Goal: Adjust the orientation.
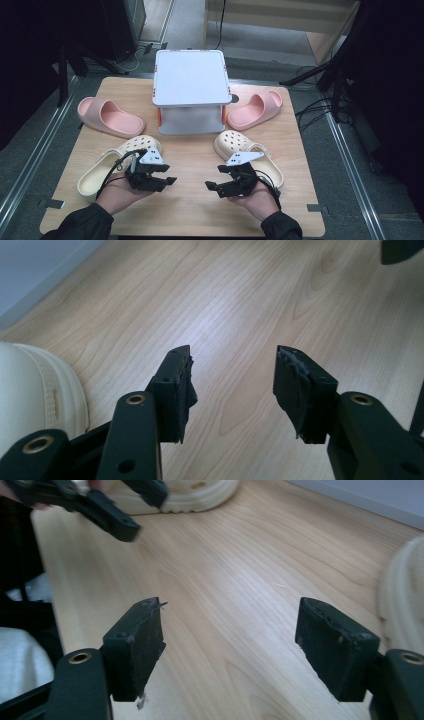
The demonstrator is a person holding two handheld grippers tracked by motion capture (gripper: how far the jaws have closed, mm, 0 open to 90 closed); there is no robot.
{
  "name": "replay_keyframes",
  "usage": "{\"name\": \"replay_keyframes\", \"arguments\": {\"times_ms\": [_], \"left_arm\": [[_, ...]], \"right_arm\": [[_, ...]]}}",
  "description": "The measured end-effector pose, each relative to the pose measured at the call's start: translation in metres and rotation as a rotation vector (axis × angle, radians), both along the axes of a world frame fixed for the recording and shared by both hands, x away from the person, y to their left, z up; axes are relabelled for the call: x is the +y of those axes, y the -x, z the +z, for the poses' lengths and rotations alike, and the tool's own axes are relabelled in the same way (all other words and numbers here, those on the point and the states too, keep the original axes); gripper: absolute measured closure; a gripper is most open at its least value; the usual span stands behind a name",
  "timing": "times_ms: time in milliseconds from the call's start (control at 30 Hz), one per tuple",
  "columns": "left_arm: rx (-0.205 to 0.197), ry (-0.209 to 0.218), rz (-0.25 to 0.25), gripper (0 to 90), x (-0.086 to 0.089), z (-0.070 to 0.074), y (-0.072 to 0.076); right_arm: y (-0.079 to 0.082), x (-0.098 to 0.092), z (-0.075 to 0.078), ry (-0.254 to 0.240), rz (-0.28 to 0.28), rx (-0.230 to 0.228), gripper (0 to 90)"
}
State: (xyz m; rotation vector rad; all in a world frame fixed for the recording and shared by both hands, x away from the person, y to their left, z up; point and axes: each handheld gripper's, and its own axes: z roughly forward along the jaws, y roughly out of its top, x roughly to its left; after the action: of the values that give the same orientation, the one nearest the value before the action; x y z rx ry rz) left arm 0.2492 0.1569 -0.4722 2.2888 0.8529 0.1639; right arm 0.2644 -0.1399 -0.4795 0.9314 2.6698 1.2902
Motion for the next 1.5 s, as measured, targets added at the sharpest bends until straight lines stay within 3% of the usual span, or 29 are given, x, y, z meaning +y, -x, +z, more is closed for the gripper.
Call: {"name": "replay_keyframes", "arguments": {"times_ms": [100,233,300,333,433,467,700,967,1167,1500], "left_arm": [[0.015,0.014,-0.008,45.6,0.003,0.0,-0.001],[0.011,0.004,-0.015,45.6,0.005,0.0,0.001],[0.0,0.01,-0.023,46.2,0.006,0.001,0.003],[0.006,0.015,-0.028,46.2,0.007,0.001,0.003],[0.014,0.015,-0.024,47.9,0.008,0.0,0.004],[0.015,0.01,-0.02,48.9,0.009,-0.001,0.004],[0.02,0.039,-0.012,53.8,0.012,0.0,0.003],[0.028,0.025,-0.022,52.7,0.012,0.003,0.005],[0.067,0.074,0.032,49.0,0.022,0.008,0.003],[0.039,0.058,0.048,50.4,0.041,0.017,0.011]], "right_arm": [[-0.003,0.001,-0.002,0.014,-0.01,0.02,23.8],[-0.002,0.002,-0.001,0.002,0.013,0.003,24.8],[-0.002,0.003,0.001,0.0,0.022,-0.007,27.6],[-0.002,0.003,0.001,-0.005,0.045,-0.003,34.7],[-0.004,0.004,0.002,0.01,0.049,0.011,35.4],[-0.008,0.004,0.002,0.013,0.057,0.036,36.3],[-0.01,-0.001,0.001,0.028,0.067,-0.045,36.2],[-0.008,0.003,0.0,0.042,0.065,-0.033,39.1],[-0.007,0.008,0.0,0.047,0.085,-0.02,41.9],[-0.014,0.013,0.003,0.073,0.106,-0.017,41.6]]}}
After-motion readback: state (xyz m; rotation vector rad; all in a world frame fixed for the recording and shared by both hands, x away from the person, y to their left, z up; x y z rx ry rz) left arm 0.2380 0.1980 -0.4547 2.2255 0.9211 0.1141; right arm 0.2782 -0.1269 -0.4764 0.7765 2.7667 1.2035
